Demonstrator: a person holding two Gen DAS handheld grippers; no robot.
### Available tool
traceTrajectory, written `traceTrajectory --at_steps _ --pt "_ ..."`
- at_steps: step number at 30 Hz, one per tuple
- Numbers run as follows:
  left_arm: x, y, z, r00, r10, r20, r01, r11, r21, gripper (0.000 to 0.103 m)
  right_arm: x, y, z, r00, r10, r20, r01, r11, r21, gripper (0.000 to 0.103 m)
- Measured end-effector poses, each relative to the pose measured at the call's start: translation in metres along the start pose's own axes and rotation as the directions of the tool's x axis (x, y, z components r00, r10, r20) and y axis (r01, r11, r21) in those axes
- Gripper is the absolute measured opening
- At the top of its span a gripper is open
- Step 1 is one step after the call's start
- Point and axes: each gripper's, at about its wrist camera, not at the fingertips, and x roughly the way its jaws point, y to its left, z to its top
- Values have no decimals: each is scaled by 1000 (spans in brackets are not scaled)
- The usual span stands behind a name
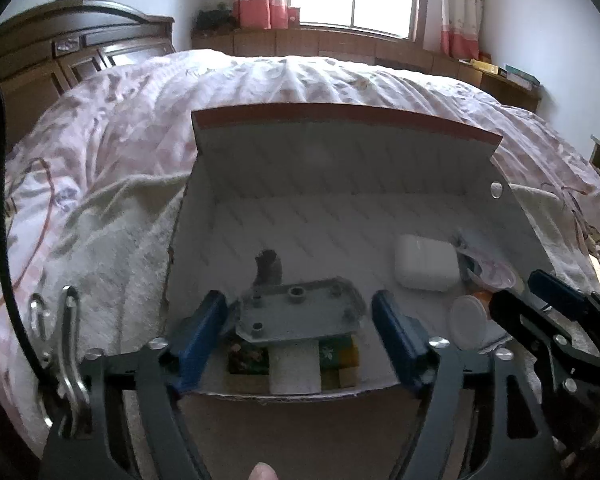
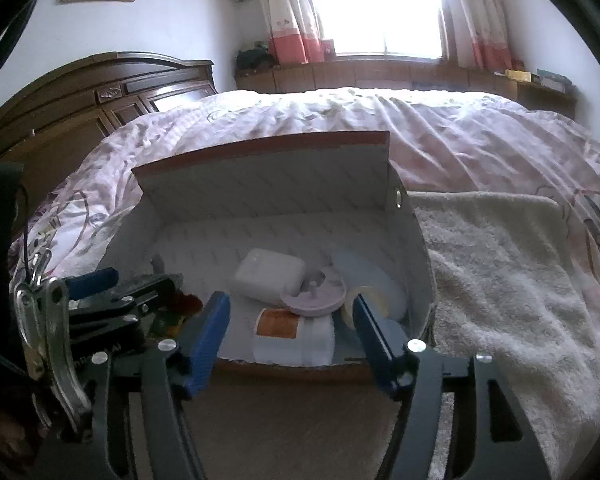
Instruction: Organize rigid objects
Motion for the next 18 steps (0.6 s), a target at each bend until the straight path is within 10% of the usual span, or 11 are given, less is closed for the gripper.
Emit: traceTrajectory --at_steps 18 --pt "-31 0 -13 999 -33 -6 33 999 -22 81 -20 5 -14 1000 -7 4 7 1000 9 68"
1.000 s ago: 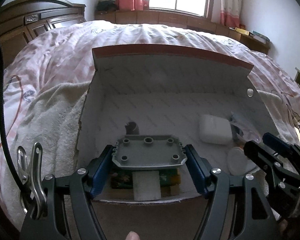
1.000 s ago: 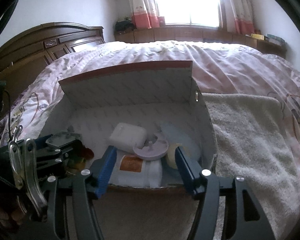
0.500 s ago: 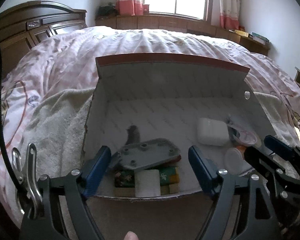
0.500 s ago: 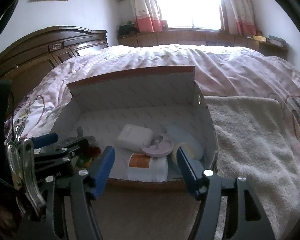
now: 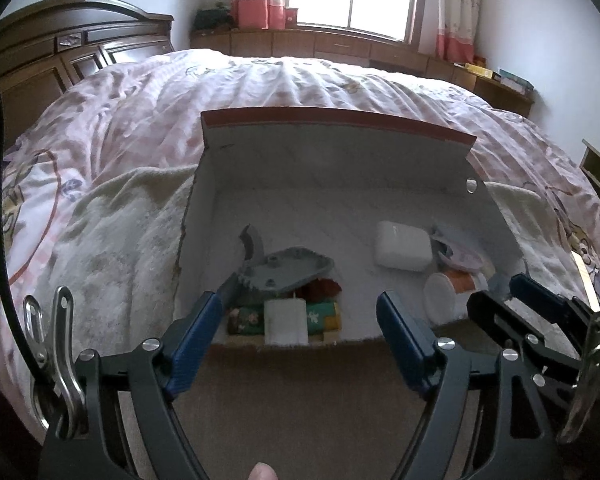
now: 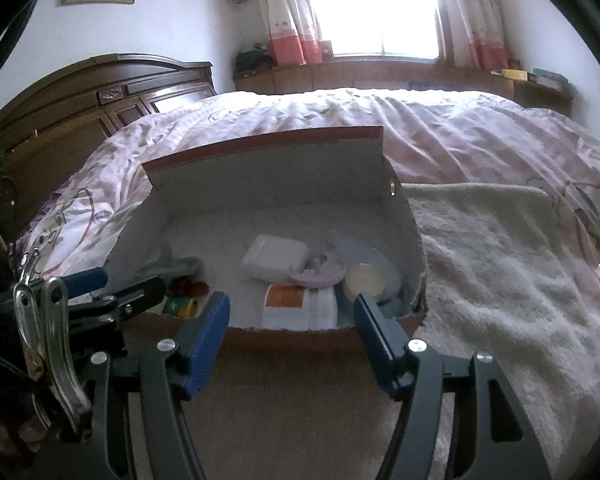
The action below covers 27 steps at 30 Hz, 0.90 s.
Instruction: Organize rigid objects
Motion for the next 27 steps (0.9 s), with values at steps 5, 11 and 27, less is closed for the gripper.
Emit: traceTrajectory --at_steps 5,11,27 --pt "-12 1 -9 1000 -2 -4 2 1000 -14 81 -10 -1 -6 1000 5 -5 -5 1000 17 68" --pt "-21 1 -21 1000 3 -16 -3 1000 -13 81 -17 -3 -18 1000 1 -30 0 1000 29 68" --pt "-19 -7 -53 996 1 -84 -1 1000 9 81 -20 -8 -51 992 -44 -120 49 998 36 68"
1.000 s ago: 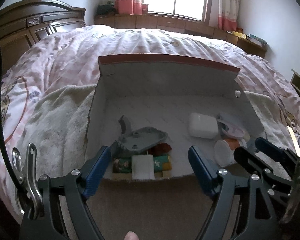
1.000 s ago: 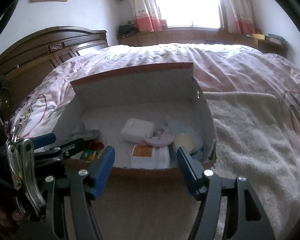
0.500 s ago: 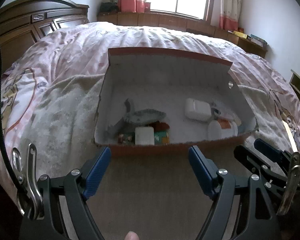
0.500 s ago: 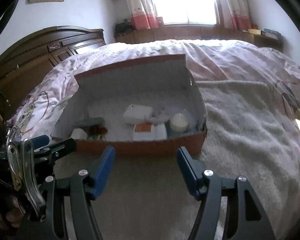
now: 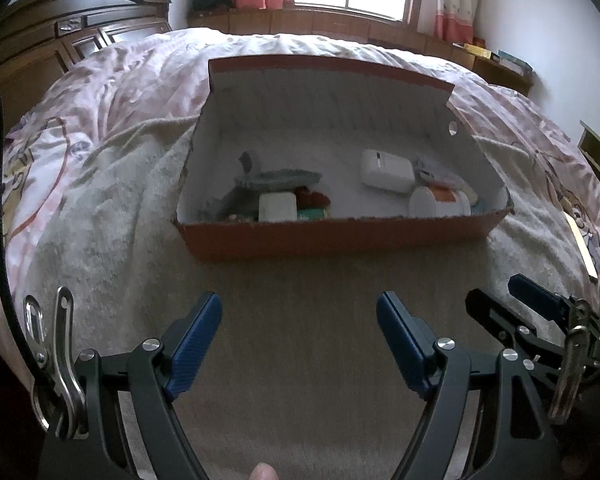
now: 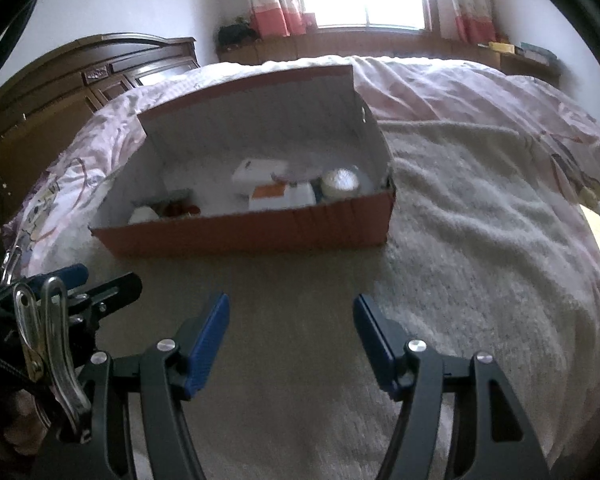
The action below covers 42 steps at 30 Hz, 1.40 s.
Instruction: Organize rigid objects
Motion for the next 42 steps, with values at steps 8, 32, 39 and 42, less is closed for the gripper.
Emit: traceTrajectory --at_steps 8,32,39,42 --pt "7 -1 -10 1000 8 -20 -8 1000 -2 81 6 -1 -15 999 -20 -40 20 1000 -4 68" --pt "30 3 -27 997 33 -66 -34 999 -21 81 18 10 -28 997 -71 -36 69 996 -47 72" --pt "31 2 -29 997 42 -61 -43 999 -18 81 19 11 -31 996 -86 -18 85 995 -54 74" --pt "31 2 -29 997 43 -58 -44 999 -19 81 19 11 -32 996 -87 -12 87 995 -46 74"
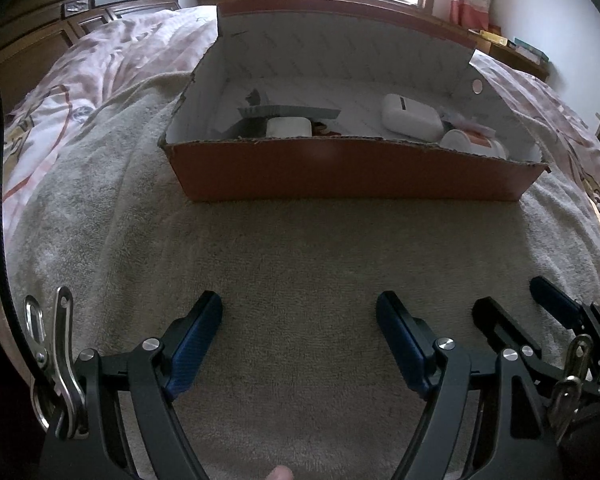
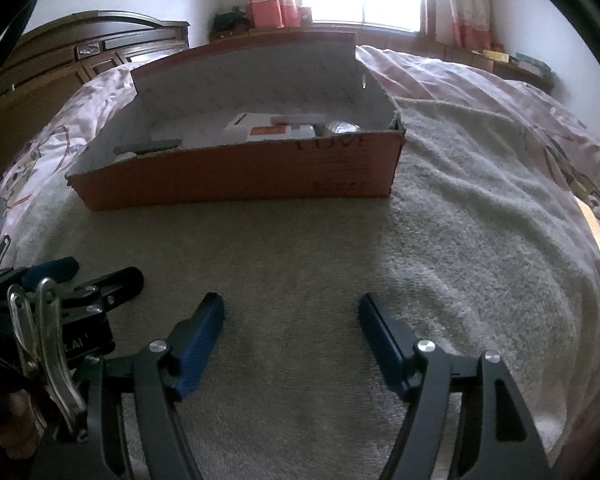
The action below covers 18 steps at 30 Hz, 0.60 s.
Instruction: Organize rigid objects
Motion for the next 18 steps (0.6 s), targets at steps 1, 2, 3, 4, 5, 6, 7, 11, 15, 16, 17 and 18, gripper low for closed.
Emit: traceTrajectory --at_steps 1,2,3,4,5,6,7,11,15,16,17,18 --pt "0 0 0 1000 1 1 -1 1000 -1 81 0 0 0 1000 -1 2 1 1000 0 74" --pt "0 0 0 1000 1 2 -1 1000 -3 81 0 0 0 1000 -2 3 2 1000 1 74" --pt "0 1 -1 1000 2 3 -2 1000 -4 81 0 0 0 1000 -3 5 3 1000 2 74" --pt "0 1 0 1000 2 3 -2 1000 -4 81 0 0 0 1000 -4 6 4 1000 3 74" --pt "0 1 0 1000 3 3 -3 1000 -4 81 0 0 -1 1000 -5 8 5 1000 4 74" --pt "0 2 0 1000 3 3 -3 1000 -4 81 0 0 0 1000 -5 9 5 1000 4 74" --pt "0 1 0 1000 3 3 -3 1000 -4 81 0 0 -1 1000 -5 9 5 1000 4 74" --pt "0 1 0 1000 3 3 -3 1000 -4 81 0 0 0 1000 -5 9 5 1000 5 74" --pt "0 1 0 1000 3 3 -3 1000 -4 81 0 0 -1 1000 -5 9 5 1000 5 74" --pt "0 1 0 1000 3 3 -3 1000 -4 81 0 0 -1 1000 -5 9 5 1000 4 74" --pt "0 1 0 1000 3 3 -3 1000 -4 81 0 0 0 1000 -5 9 5 1000 5 74" --pt "0 1 0 1000 3 3 -3 1000 -4 81 0 0 -1 1000 -5 9 5 1000 4 74"
